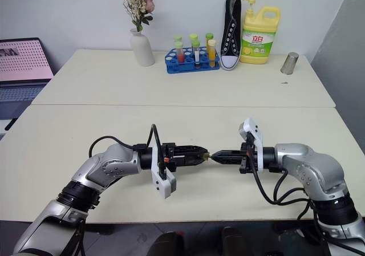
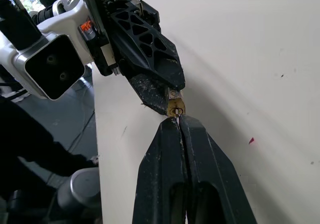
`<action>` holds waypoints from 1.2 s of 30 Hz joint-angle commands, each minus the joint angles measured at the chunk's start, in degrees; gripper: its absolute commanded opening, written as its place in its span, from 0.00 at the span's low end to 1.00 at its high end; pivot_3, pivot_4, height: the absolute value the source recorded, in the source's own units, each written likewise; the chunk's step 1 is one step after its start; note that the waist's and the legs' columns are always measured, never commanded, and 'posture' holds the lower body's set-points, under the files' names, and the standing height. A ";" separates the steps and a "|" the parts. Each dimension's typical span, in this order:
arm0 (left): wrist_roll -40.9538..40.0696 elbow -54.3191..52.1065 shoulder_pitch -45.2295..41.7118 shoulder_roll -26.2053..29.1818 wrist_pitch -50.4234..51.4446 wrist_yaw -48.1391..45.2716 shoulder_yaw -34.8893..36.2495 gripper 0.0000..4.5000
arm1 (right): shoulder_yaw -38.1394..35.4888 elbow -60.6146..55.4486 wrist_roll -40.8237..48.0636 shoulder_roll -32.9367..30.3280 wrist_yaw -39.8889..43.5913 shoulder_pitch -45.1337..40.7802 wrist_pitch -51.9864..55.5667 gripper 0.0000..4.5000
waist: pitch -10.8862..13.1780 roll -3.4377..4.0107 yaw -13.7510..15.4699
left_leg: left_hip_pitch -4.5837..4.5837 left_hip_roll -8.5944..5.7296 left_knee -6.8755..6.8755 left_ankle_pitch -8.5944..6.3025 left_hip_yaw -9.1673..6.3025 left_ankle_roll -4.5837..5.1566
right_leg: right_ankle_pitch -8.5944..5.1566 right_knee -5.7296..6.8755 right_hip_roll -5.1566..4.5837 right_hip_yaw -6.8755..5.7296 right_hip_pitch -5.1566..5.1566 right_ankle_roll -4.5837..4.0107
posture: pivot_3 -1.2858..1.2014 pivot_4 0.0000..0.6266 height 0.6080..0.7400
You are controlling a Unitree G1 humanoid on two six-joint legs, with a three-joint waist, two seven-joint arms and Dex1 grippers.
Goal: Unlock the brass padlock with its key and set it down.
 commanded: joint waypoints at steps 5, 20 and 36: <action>1.12 -1.80 0.01 -0.07 -0.26 2.42 0.84 0.21 | 0.00 3.63 4.40 1.02 0.77 -5.85 8.60 0.00 | 0.00 0.00 0.00 | -0.01 0.01 0.00 0.00 0.00 0.00 | 0.00 0.00 -0.01 0.00 0.00 0.00 | 0.52 0.24 1.00; 4.00 -2.58 0.51 0.53 -1.15 5.13 0.85 0.21 | -4.95 9.42 9.20 5.99 -4.61 -10.75 22.73 0.00 | 0.00 0.01 -0.01 | -0.04 0.03 -0.01 0.00 0.00 0.00 | 0.01 0.01 -0.03 -0.01 -0.03 0.00 | 0.52 0.24 1.00; 6.28 -2.78 0.89 1.34 -2.37 7.70 0.99 0.21 | -9.25 13.82 11.62 10.43 -8.37 -14.82 34.51 0.00 | -0.01 0.02 -0.03 | -0.07 0.02 -0.03 0.00 -0.01 0.01 | 0.01 0.01 -0.04 -0.02 -0.06 0.00 | 0.52 0.24 1.00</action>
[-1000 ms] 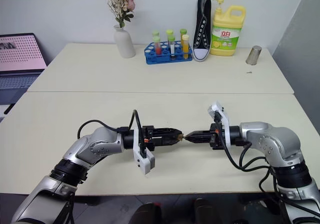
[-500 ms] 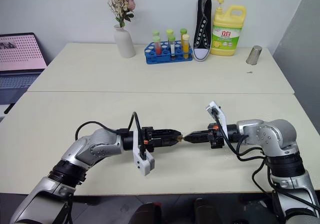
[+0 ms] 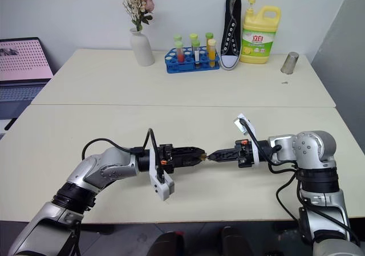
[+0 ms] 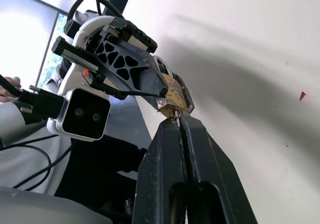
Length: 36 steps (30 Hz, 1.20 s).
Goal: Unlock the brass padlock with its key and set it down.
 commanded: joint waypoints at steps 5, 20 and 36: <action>-0.55 -2.26 0.06 -0.66 0.69 0.92 0.05 0.21 | 4.27 -7.14 1.58 -2.79 5.50 0.19 -7.02 0.04 | 0.00 0.01 -0.03 | -0.02 0.00 -0.01 0.00 0.00 0.00 | 0.00 -0.01 0.00 0.00 -0.03 0.00 | 0.52 0.24 1.00; -4.16 -2.96 0.52 -0.43 3.73 0.50 0.22 0.21 | 10.97 -15.35 -11.14 -10.67 14.22 11.22 -38.68 0.78 | 0.01 0.00 -0.25 | 0.00 0.03 0.00 0.00 -0.01 0.00 | 0.00 0.00 0.02 -0.03 -0.03 0.01 | 0.52 0.24 1.00; -4.47 -3.21 0.76 -0.37 3.19 -0.16 0.01 0.21 | 9.42 -16.08 -8.25 -2.15 5.58 12.09 -36.50 0.70 | 0.01 0.01 -0.07 | -0.01 -0.01 0.00 0.00 -0.02 0.00 | 0.01 -0.01 0.00 -0.04 -0.02 0.02 | 0.52 0.24 1.00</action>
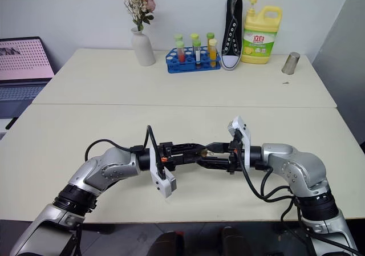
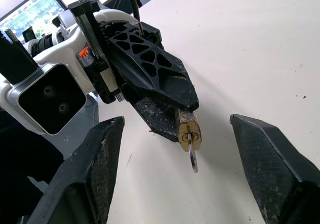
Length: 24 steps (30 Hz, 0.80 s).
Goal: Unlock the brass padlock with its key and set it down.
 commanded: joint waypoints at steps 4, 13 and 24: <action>-1.30 -2.13 0.24 0.46 -0.74 0.17 0.47 0.21 | -2.24 -0.77 3.41 0.81 0.00 -1.22 1.23 0.42 | 0.00 0.00 0.00 | 0.00 0.00 0.00 0.00 0.00 0.00 | 0.00 0.00 0.00 0.00 0.00 0.00 | 0.52 0.24 1.00; -2.09 -2.16 0.41 0.40 -0.35 -0.30 0.31 0.21 | -0.85 -0.09 2.48 -0.62 2.64 -2.50 0.41 0.04 | 0.00 0.00 0.00 | 0.00 0.01 0.00 0.00 0.00 0.00 | 0.00 0.00 0.00 0.00 0.00 0.00 | 0.52 0.24 1.00; -11.55 -5.09 2.08 1.52 2.39 -5.38 -0.99 0.43 | 0.80 1.81 0.41 -1.48 5.98 -4.50 -2.34 0.04 | 0.00 0.00 -0.02 | 0.00 0.02 -0.01 0.00 0.00 0.00 | 0.00 0.00 0.01 0.00 0.00 0.00 | 0.52 0.24 1.00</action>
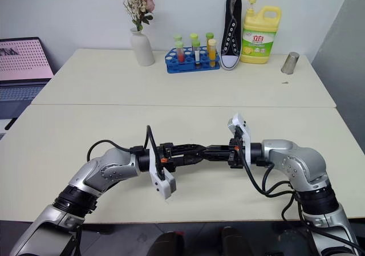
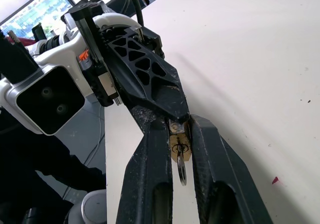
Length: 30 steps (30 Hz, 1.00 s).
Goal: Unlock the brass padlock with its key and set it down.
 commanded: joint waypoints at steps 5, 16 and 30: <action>-8.27 -6.79 3.17 2.55 0.02 -4.12 0.15 0.79 | -0.30 0.14 -0.86 -0.60 2.53 -1.55 -2.94 0.04 | 0.00 0.00 0.00 | 0.00 0.00 0.00 0.00 0.00 0.00 | 0.00 0.00 0.00 0.01 0.00 0.00 | 0.52 0.24 1.00; -23.84 -15.53 8.73 1.45 18.69 -5.81 6.25 0.51 | -0.30 3.30 -4.33 -2.34 4.79 -2.76 -7.00 0.04 | 0.00 0.00 -0.02 | 0.02 0.01 0.02 0.00 -0.02 0.00 | 0.00 0.02 0.00 -0.01 0.00 0.00 | 0.52 0.24 1.00; -42.15 -17.17 7.42 -3.62 53.05 -18.41 6.63 0.00 | -0.47 -0.16 -2.90 -2.66 6.63 -2.27 -6.62 0.04 | 0.01 0.00 -0.02 | 0.00 -0.02 0.02 0.00 -0.04 0.00 | -0.01 -0.01 0.22 0.00 0.00 0.01 | 0.52 0.24 1.00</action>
